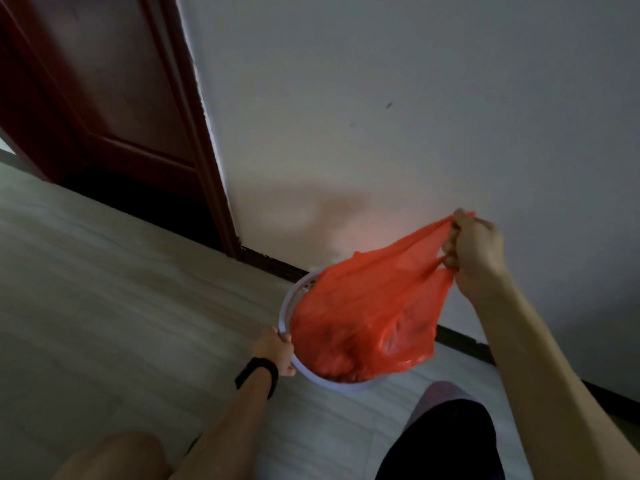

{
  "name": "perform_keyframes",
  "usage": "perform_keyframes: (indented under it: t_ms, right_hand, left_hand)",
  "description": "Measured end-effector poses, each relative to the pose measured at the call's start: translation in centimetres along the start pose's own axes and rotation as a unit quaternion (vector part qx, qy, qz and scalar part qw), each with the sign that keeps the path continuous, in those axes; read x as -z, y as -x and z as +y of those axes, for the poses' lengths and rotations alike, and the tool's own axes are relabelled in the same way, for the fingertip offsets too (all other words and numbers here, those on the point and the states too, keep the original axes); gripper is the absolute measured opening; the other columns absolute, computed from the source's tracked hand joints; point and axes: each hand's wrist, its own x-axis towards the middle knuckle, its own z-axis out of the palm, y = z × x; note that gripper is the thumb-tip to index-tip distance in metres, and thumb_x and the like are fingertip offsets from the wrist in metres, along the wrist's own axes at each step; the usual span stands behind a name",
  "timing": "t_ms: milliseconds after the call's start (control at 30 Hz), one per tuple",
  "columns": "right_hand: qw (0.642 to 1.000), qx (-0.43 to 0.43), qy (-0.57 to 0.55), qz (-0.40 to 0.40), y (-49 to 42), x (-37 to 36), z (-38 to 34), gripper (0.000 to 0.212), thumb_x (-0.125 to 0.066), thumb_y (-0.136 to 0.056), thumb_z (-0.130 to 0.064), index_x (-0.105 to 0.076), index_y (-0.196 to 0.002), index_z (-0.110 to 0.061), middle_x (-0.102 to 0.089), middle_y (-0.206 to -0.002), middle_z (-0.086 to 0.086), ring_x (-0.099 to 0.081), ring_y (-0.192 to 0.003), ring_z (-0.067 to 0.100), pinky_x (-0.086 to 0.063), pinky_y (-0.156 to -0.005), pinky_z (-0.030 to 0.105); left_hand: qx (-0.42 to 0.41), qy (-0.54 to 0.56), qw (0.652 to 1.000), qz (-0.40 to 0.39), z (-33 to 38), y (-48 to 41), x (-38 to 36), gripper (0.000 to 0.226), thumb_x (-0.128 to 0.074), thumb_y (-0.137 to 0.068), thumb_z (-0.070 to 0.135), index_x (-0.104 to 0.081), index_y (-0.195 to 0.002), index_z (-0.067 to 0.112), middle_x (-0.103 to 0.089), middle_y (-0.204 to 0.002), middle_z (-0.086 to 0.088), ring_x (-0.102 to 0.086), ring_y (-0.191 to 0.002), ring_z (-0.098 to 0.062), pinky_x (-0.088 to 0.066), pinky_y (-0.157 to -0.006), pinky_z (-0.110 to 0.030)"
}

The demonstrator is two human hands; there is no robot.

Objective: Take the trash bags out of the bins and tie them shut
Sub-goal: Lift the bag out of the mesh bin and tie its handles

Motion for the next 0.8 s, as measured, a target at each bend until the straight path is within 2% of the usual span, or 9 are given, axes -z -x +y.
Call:
perform_keyframes:
  t_ms: [167,233,333,400,467,567,633,733,800]
  right_hand:
    - [0.997,0.056,-0.052,0.004,1.3,-2.4,-1.9,0.042,-0.043,-0.102,-0.019,-0.040,-0.060,-0.022,-0.033,-0.049,-0.001,-0.029,-0.036,0.008,-0.020,-0.037,0.020]
    - [0.994,0.088,-0.047,-0.038,2.2,-3.7,-2.5,0.043,-0.045,-0.101,-0.020,-0.041,-0.058,-0.023,-0.034,-0.047,-0.006,-0.030,-0.039,0.009,-0.021,-0.041,0.024]
    - [0.975,0.145,0.042,-0.162,4.0,-5.5,-3.3,0.042,-0.048,-0.098,-0.023,-0.042,-0.056,-0.023,-0.037,-0.044,-0.015,-0.033,-0.044,0.009,-0.023,-0.046,0.028]
    - [0.962,0.159,0.086,-0.202,4.7,-5.6,-3.9,0.043,-0.049,-0.097,-0.023,-0.041,-0.055,-0.024,-0.035,-0.046,-0.014,-0.031,-0.043,0.009,-0.022,-0.045,0.027]
    - [0.977,0.134,0.043,-0.161,3.7,-4.4,-4.9,0.045,-0.050,-0.098,-0.019,-0.040,-0.054,-0.023,-0.034,-0.042,-0.013,-0.030,-0.038,0.007,-0.020,-0.039,0.022]
    - [0.995,0.083,-0.044,-0.019,0.9,-0.4,-6.6,0.045,-0.048,-0.098,-0.017,-0.039,-0.055,-0.021,-0.033,-0.037,-0.011,-0.030,-0.033,0.007,-0.018,-0.036,0.017]
    - [0.992,0.072,-0.091,0.041,0.0,1.8,-7.7,0.043,-0.045,-0.099,-0.018,-0.039,-0.056,-0.021,-0.033,-0.035,-0.010,-0.032,-0.031,0.007,-0.017,-0.035,0.016]
    - [0.986,0.101,-0.134,0.016,0.6,1.7,-9.1,0.043,-0.042,-0.100,-0.019,-0.038,-0.058,-0.022,-0.032,-0.039,-0.009,-0.029,-0.034,0.008,-0.015,-0.038,0.015]
    - [0.982,0.136,-0.129,-0.024,1.7,0.0,-9.9,0.044,-0.043,-0.102,-0.019,-0.040,-0.058,-0.022,-0.032,-0.040,-0.009,-0.029,-0.035,0.008,-0.016,-0.038,0.015]
  left_hand:
    - [0.020,-0.002,0.999,-0.038,-0.4,-1.4,-0.5,0.027,-0.063,-0.084,0.009,-0.052,-0.109,0.006,-0.065,-0.104,-0.021,-0.069,-0.085,-0.039,-0.061,-0.066,-0.050]
    - [0.025,-0.023,0.998,-0.052,-0.6,-1.8,-0.5,0.036,-0.063,-0.078,0.008,-0.053,-0.113,0.005,-0.066,-0.103,-0.021,-0.069,-0.085,-0.039,-0.061,-0.069,-0.049]
    - [0.034,-0.016,0.998,-0.040,-0.6,-1.1,-0.6,0.019,-0.051,-0.090,0.000,-0.050,-0.109,0.003,-0.061,-0.107,-0.025,-0.067,-0.083,-0.039,-0.060,-0.057,-0.042]
    - [0.041,-0.014,0.999,-0.027,-0.8,-0.7,-0.5,0.016,-0.047,-0.092,-0.003,-0.048,-0.108,0.004,-0.060,-0.108,-0.027,-0.066,-0.079,-0.039,-0.057,-0.050,-0.039]
    - [0.041,-0.024,0.999,-0.027,-1.0,-0.9,0.1,0.021,-0.047,-0.093,-0.001,-0.046,-0.113,0.005,-0.060,-0.109,-0.026,-0.067,-0.080,-0.038,-0.059,-0.055,-0.041]
    - [0.044,-0.016,0.999,-0.027,-1.1,-1.6,1.0,0.026,-0.049,-0.092,-0.002,-0.049,-0.118,-0.001,-0.062,-0.111,-0.027,-0.068,-0.085,-0.040,-0.060,-0.059,-0.045]
    - [0.038,-0.022,0.998,-0.037,-0.4,-1.3,1.3,0.024,-0.052,-0.094,-0.001,-0.054,-0.117,-0.003,-0.066,-0.103,-0.021,-0.068,-0.083,-0.036,-0.060,-0.072,-0.049]
    - [0.025,0.016,0.997,-0.078,0.9,-0.2,1.2,0.025,-0.053,-0.096,0.001,-0.055,-0.121,0.001,-0.065,-0.090,-0.011,-0.065,-0.078,-0.029,-0.057,-0.086,-0.051]
    - [-0.006,0.020,0.998,-0.066,1.7,-0.4,0.7,0.033,-0.052,-0.094,-0.003,-0.052,-0.127,0.001,-0.064,-0.101,-0.012,-0.065,-0.080,-0.026,-0.061,-0.071,-0.043]
